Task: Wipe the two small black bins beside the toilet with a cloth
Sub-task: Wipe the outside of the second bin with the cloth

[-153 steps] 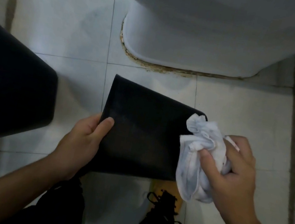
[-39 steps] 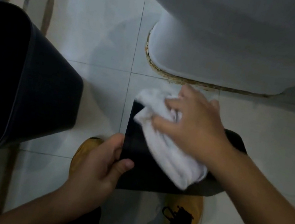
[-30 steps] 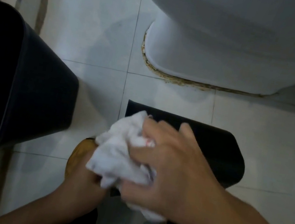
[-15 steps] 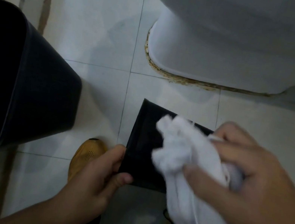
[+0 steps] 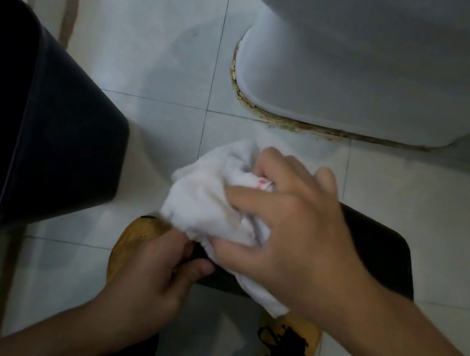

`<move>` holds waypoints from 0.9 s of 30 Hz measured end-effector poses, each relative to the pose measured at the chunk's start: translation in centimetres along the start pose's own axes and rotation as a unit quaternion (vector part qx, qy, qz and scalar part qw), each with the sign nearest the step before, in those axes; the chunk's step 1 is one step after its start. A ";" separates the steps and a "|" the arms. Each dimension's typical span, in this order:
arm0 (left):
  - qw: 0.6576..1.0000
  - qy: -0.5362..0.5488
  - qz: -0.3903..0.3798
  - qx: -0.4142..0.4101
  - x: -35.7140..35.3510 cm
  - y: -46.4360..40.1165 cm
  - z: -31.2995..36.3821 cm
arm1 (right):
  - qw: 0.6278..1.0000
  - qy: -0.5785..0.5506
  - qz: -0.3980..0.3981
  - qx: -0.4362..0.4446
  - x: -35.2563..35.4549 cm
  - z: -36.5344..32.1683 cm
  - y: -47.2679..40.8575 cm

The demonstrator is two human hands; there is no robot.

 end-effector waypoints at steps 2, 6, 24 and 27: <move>1.000 -0.004 0.003 0.013 -0.1 0.0 -0.2 | 1.000 -0.004 0.017 0.023 -0.6 0.0 0.0; 0.998 0.047 -0.021 0.030 -0.4 -0.2 0.1 | 0.995 -0.007 0.035 -0.092 -1.2 3.0 -1.7; 0.996 0.082 -0.007 0.043 -0.9 -1.1 -0.2 | 0.988 0.026 -0.100 -0.111 0.5 0.8 -0.8; 0.993 0.100 -0.017 0.058 -0.9 -1.2 -0.3 | 0.979 0.019 -0.018 -0.200 -0.1 2.9 -2.2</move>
Point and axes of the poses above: each hand's wrist, its own y-axis away from the middle knuckle, its own x-axis out of the back of the hand, z = x × y, the point moved 3 cm from there along -y, towards the middle knuckle, and after that the axes turned 1 degree about z, right-handed, at the moved point
